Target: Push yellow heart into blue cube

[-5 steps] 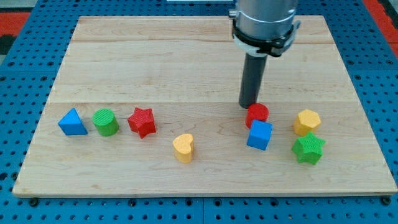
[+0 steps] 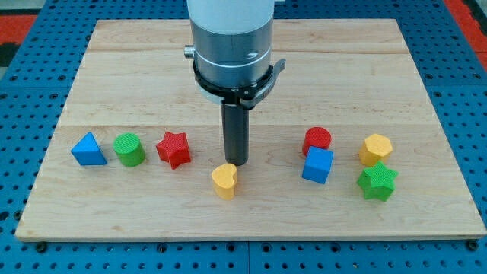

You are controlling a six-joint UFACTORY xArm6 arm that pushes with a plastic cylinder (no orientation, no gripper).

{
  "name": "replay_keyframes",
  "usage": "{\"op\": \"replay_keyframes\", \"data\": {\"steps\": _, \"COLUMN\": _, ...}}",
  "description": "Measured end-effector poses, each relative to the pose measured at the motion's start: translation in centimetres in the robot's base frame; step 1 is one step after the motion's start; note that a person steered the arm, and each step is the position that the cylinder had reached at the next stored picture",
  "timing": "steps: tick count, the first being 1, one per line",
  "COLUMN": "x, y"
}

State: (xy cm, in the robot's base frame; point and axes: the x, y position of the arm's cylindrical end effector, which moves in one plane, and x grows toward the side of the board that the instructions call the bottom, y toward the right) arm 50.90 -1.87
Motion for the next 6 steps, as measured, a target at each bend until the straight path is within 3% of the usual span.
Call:
{"op": "replay_keyframes", "data": {"steps": 1, "x": 0.5, "y": -3.7}}
{"op": "replay_keyframes", "data": {"steps": 2, "x": 4.3, "y": -6.1}}
{"op": "replay_keyframes", "data": {"steps": 5, "x": 3.3, "y": 8.4}}
{"op": "replay_keyframes", "data": {"steps": 6, "x": 4.4, "y": 8.5}}
